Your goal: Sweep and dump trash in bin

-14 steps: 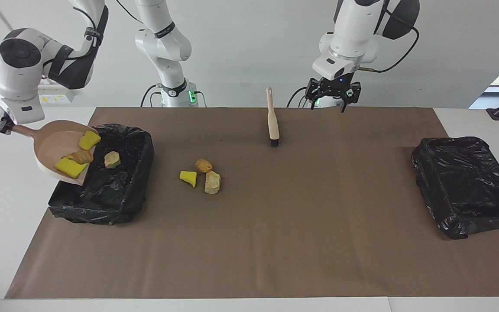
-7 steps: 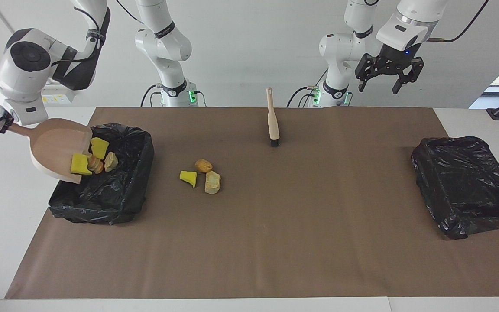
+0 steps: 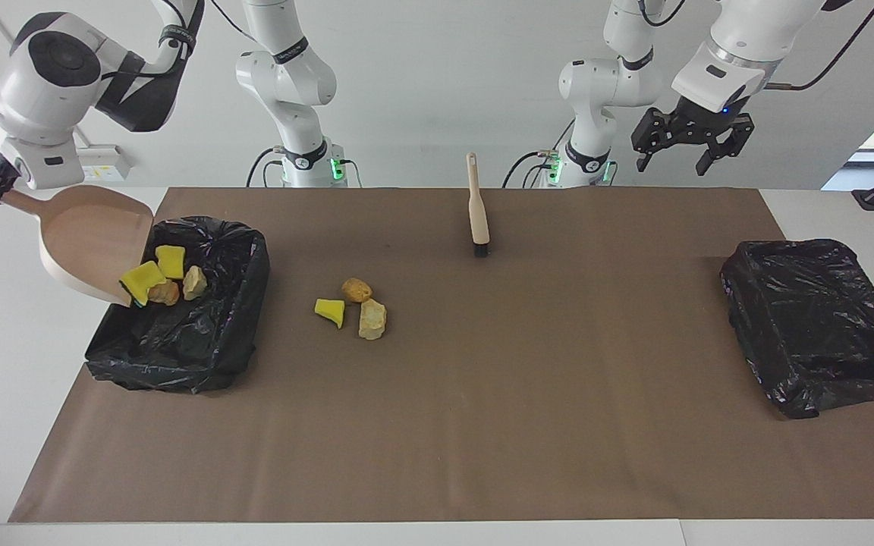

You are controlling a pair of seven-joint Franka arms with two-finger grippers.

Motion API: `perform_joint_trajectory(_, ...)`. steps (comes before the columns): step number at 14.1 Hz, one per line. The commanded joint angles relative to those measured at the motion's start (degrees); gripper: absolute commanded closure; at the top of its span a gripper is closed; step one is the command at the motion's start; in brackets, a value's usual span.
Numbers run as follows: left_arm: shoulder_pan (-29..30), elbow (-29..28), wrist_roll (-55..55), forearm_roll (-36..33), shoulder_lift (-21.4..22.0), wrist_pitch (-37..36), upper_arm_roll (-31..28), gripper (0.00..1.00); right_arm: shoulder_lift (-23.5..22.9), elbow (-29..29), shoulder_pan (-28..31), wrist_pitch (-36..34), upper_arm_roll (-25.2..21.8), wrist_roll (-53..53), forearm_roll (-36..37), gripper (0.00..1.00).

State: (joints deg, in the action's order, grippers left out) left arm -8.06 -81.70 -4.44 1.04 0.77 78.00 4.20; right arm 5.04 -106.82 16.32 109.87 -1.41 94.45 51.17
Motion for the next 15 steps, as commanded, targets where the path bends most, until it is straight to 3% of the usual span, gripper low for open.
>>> perform_joint_trajectory(1, 1.55, 1.90, 0.92, 0.46, -0.50, -1.28, 0.63, 0.00, 1.72, -0.93, 0.29, -1.94, 0.27, 1.79, 0.95, 1.00)
perform_joint_trajectory(10, 3.49, 0.23, 6.19, 0.55, 1.26, -1.01, 0.02, 0.00, 4.10, -6.65, -0.32, 0.96, 0.27, -0.06, 6.04, 1.00)
perform_joint_trajectory(15, 3.49, 0.23, 5.32, 0.37, 1.43, -1.36, 0.10, 0.00, 3.66, -3.49, -0.23, -5.70, 0.01, 3.54, 1.41, 1.00)
